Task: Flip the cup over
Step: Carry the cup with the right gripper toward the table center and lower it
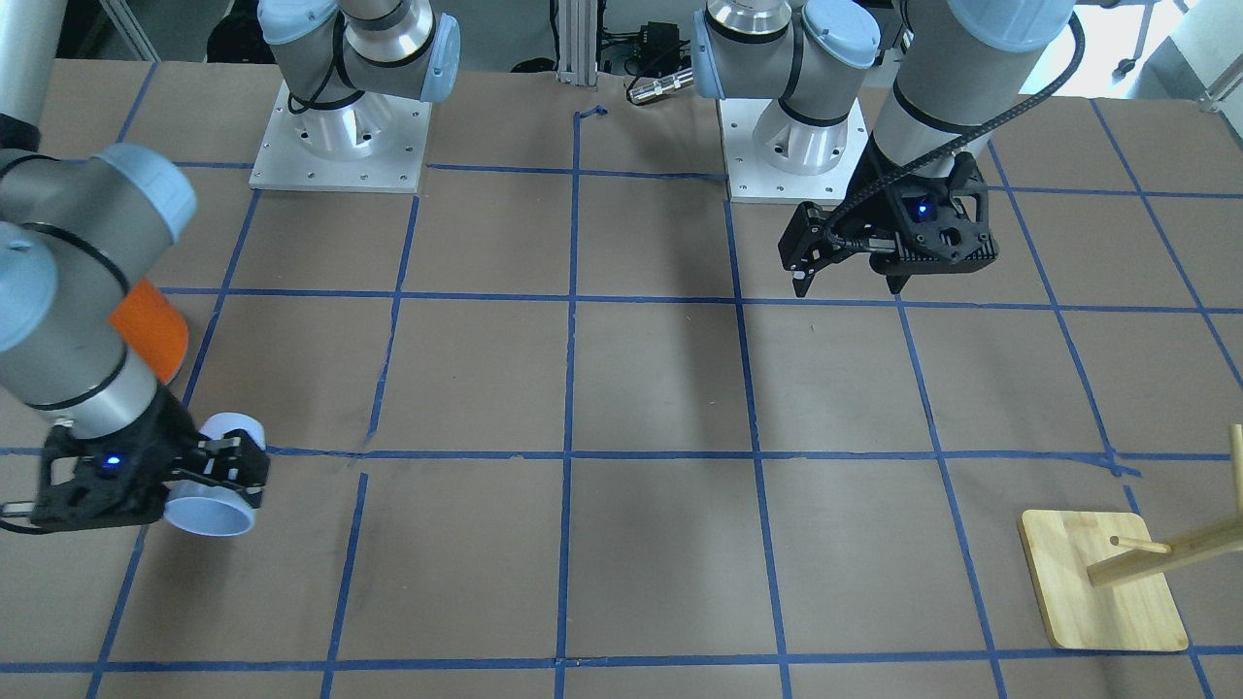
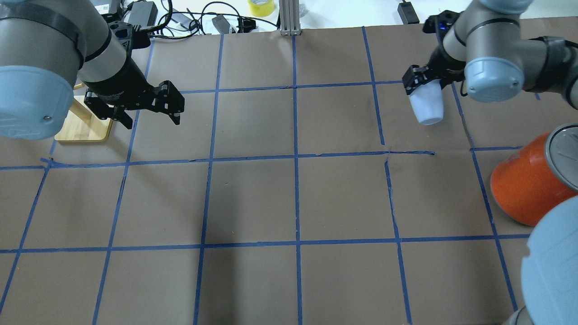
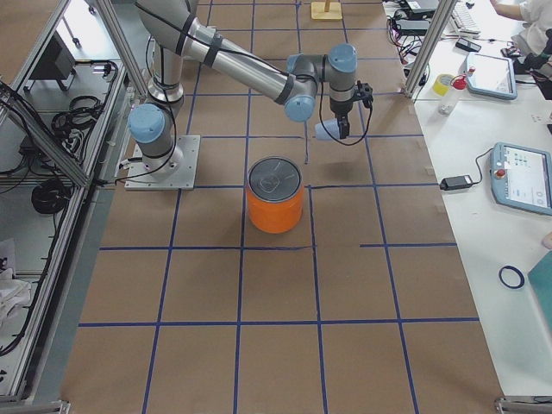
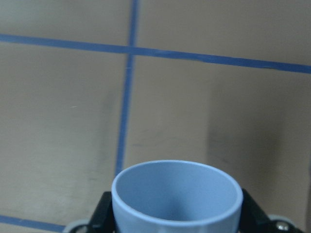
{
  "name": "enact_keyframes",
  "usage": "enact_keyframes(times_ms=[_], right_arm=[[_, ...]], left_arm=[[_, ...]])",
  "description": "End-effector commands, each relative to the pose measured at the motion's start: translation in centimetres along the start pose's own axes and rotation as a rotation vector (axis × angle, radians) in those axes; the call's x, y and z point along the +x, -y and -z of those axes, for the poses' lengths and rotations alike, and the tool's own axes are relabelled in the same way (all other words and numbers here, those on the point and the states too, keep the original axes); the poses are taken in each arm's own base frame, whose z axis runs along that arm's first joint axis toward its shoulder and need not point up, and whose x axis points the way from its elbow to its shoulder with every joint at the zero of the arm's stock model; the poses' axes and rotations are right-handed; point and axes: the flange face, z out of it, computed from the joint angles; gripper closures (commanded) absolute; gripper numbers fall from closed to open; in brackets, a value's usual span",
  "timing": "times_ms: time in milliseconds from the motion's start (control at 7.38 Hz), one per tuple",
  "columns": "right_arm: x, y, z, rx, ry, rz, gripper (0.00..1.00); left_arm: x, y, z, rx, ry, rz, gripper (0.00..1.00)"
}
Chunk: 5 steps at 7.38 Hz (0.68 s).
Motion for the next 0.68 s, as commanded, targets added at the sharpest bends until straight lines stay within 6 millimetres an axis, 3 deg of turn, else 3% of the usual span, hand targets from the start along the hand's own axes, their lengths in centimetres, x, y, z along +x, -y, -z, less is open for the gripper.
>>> enact_keyframes(times_ms=[0, 136, 407, 542], right_arm=[[-15.1, -0.5, -1.9, -0.014, 0.040, 0.249, 0.67], [-18.9, -0.7, -2.4, 0.023, 0.048, 0.391, 0.71], [-26.9, -3.2, -5.4, 0.006, 0.082, 0.624, 0.73], [-29.7, -3.7, -5.4, 0.027, 0.098, 0.763, 0.77]], left_arm=[[0.0, -0.2, 0.3, 0.007, 0.004, 0.001, 0.00], [-0.1, -0.1, 0.3, 0.007, 0.002, -0.004, 0.00], [-0.7, 0.5, -0.1, 0.010, 0.010, 0.004, 0.00], [-0.8, 0.6, -0.5, 0.002, 0.011, 0.005, 0.00]])
